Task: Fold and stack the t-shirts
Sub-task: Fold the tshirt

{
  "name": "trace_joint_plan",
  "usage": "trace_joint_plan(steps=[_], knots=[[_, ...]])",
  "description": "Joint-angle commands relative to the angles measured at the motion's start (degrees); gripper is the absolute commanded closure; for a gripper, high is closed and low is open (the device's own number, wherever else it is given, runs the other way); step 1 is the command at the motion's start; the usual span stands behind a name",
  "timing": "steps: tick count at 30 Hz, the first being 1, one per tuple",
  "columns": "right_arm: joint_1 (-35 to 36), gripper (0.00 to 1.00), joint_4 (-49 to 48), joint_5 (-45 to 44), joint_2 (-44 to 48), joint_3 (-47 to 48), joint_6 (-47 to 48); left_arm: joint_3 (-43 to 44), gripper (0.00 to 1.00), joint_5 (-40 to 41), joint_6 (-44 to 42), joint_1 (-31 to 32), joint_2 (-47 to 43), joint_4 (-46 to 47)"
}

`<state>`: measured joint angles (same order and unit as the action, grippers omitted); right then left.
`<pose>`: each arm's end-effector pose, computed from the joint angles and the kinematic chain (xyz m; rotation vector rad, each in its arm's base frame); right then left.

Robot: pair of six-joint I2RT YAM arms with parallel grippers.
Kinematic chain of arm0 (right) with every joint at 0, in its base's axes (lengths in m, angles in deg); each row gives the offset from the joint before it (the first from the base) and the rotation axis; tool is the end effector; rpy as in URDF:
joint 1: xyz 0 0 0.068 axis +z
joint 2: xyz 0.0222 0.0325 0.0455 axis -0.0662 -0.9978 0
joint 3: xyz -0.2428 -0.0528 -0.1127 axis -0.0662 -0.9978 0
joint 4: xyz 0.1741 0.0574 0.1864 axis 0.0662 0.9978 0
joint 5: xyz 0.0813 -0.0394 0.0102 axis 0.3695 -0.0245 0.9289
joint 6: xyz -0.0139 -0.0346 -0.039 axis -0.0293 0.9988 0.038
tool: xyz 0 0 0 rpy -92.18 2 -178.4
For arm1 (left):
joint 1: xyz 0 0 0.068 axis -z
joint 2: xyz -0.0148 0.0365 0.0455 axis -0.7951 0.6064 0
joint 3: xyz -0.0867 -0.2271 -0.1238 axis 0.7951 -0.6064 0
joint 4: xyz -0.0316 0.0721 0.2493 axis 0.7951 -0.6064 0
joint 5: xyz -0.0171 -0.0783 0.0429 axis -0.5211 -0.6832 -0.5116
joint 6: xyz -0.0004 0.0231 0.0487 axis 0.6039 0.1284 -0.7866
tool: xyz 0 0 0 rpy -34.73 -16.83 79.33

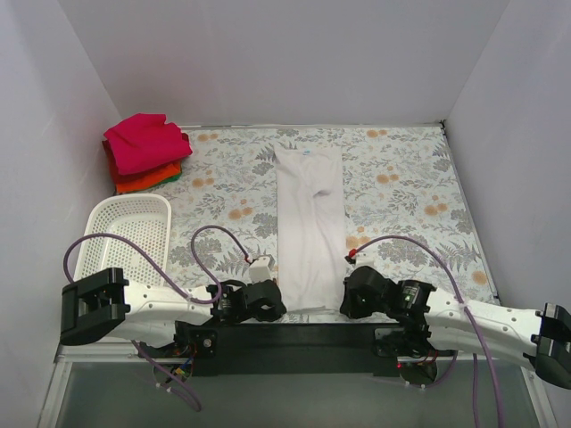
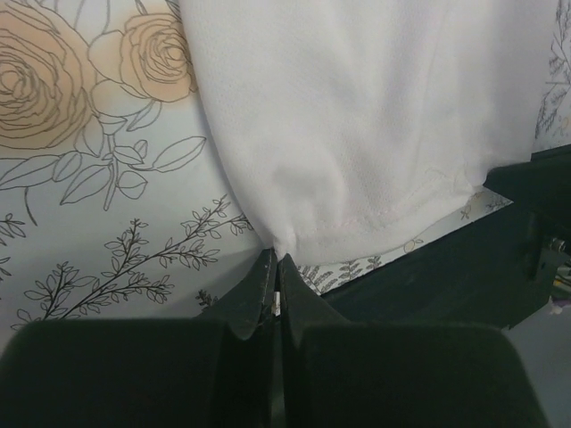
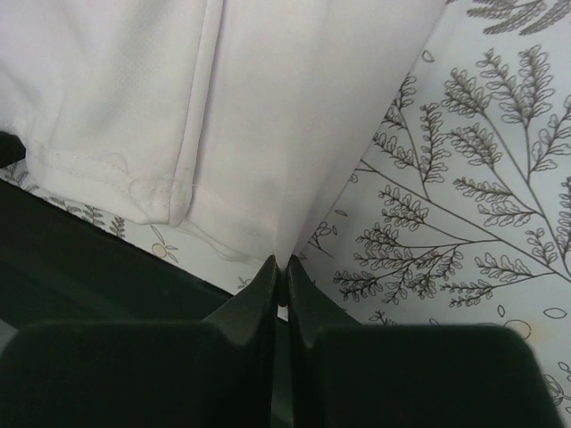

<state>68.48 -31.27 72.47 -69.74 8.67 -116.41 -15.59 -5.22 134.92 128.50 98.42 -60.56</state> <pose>0.0683 0.1277 0.1546 -0.2349 2.5387 0.6085 0.0618 -0.1984 0.1390 -0.8632 2.5648 -0.8936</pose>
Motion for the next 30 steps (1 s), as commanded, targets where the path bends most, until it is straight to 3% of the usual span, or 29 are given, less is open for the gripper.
trace_joint_plan(steps=[1, 6, 13, 17, 24, 30], knots=[[0.7, 0.99, 5.96, 6.71, -2.72, 2.21, 4.16, -0.87, 1.0, -5.04, -5.5, -0.16, -0.41, 0.04], [0.62, 0.99, 8.06, 13.2, -3.35, 2.48, 7.32, -1.4, 1.0, -12.86, -10.25, -0.07, 0.3, 2.05], [0.62, 0.99, 11.5, 16.04, 0.69, 4.67, 8.73, -3.42, 1.0, -15.61, -10.96, -0.07, -6.81, 1.89], [0.62, 0.99, 11.41, 9.65, 2.45, 8.44, 9.0, -2.63, 1.0, -9.39, -8.42, -0.24, -12.88, 0.39], [0.62, 0.99, 10.19, -6.28, 2.81, 13.02, 9.79, 0.44, 1.0, -2.25, -7.09, -2.78, -10.17, 4.25], [0.62, 0.99, 3.53, -15.95, -0.52, 13.55, 12.68, -0.35, 1.0, -5.23, -11.65, -9.81, -7.62, 12.15]])
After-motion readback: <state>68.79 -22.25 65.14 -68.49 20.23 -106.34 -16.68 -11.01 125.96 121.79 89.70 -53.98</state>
